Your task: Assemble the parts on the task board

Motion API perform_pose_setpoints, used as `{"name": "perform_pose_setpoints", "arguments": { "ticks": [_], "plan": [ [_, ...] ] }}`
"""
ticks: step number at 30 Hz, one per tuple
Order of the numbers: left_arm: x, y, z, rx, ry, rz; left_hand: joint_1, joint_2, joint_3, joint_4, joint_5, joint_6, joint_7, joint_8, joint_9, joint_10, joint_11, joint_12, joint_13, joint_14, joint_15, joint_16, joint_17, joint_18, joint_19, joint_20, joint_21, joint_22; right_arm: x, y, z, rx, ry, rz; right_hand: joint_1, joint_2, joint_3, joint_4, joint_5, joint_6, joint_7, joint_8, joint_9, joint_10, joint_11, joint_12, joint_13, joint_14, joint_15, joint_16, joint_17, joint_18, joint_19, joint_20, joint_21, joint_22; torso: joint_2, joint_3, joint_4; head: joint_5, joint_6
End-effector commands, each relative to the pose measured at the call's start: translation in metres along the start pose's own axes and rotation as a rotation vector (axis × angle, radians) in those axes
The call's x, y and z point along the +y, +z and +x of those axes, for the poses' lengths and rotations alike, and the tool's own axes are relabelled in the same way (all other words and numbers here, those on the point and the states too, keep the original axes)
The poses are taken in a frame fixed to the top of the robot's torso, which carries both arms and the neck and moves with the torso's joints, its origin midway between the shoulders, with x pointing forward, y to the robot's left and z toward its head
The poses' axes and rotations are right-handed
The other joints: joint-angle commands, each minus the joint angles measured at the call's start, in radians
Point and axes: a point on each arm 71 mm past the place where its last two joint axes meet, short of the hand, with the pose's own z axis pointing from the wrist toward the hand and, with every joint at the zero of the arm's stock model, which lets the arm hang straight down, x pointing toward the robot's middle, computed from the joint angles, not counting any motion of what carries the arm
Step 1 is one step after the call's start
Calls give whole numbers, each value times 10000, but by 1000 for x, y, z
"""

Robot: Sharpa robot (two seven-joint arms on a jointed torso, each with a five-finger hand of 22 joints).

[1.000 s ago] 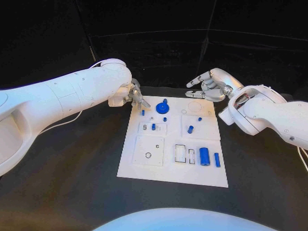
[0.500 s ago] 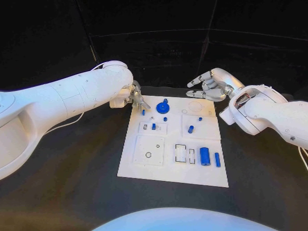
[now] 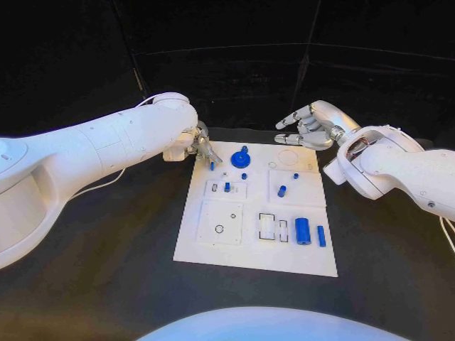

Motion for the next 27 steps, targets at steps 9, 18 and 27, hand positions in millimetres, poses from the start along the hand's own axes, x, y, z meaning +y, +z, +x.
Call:
{"name": "perform_pose_setpoints", "arguments": {
  "ticks": [9, 18, 27],
  "plan": [
    [-1, 2, 3, 174, 125, 127, 503, 157, 5, -322, -48, 118, 12, -93, -44, 42, 20, 43, -30, 1056, 81, 31, 2635, 59, 16, 73, 36, 11, 2, 1, 0, 80, 19, -44, 11, 9, -39, 1, 61, -16, 26, 5, -11, -61, -6, -24, 2, 510, -47, -28, 160, 63, -40, 15, -34, -3, 3, 3, 3, -9, 11],
    [-2, 2, 3, 197, 146, 182, 808, 312, 105, -532, -47, 132, 8, -134, -67, 32, 14, 35, -47, 1056, 79, 31, 2635, 61, 12, 73, 24, 12, 2, 1, 1, 102, 23, -40, 11, 9, -39, 1, 61, -16, 26, 5, -11, -61, -6, -24, 2, 510, -47, -28, 160, 63, -40, 15, -34, -3, 2, 2, -4, -1, -4],
    [-3, 2, 2, 27, 44, 346, 2078, 968, 1057, -1431, -43, 99, -123, -222, -110, 10, -111, -10, -68, 1056, -17, 31, 2635, 71, 4, 8, -4, 5, 2, 1, 1, 100, 22, -38, 14, 18, -39, 7, 75, -9, 25, 11, -9, -54, -7, -13, 13, 514, -47, -21, 175, 63, -37, 16, -35, -1, -1, 1, -1, -4, -24]
  ]
}}
